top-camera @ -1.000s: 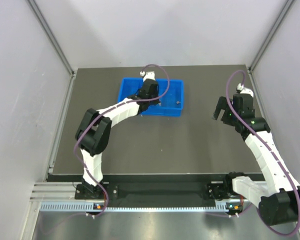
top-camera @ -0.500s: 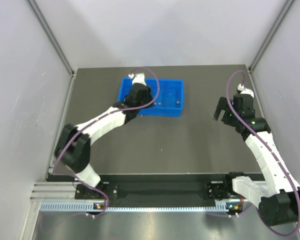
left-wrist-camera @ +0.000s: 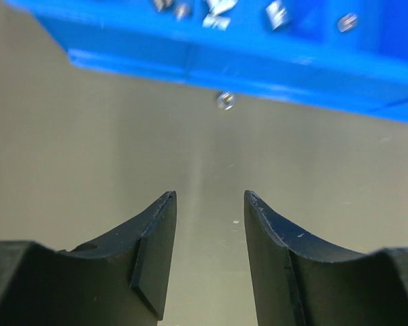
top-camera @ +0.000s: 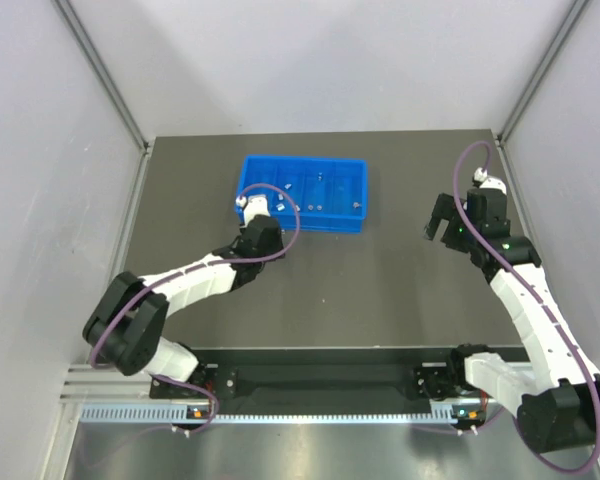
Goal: Sort the screws and nuts into containers
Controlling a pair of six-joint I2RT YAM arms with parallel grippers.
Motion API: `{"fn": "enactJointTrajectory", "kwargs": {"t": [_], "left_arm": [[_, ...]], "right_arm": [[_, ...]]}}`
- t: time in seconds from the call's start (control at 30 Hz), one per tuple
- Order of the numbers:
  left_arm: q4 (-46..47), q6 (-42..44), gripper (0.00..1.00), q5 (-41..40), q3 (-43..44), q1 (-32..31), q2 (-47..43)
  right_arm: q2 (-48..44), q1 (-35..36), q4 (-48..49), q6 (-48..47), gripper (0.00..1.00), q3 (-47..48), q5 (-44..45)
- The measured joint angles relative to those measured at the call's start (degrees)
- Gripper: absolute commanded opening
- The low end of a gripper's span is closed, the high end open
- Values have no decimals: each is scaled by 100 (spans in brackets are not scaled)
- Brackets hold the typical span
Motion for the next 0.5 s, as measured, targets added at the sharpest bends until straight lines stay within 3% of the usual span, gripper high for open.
{"fn": "enactJointTrajectory", "kwargs": {"t": [0.5], "left_arm": [[1482,-52,49,-592,87,-37,1679]], "right_arm": [[-216,0,-35,-4,100,-39,98]]}}
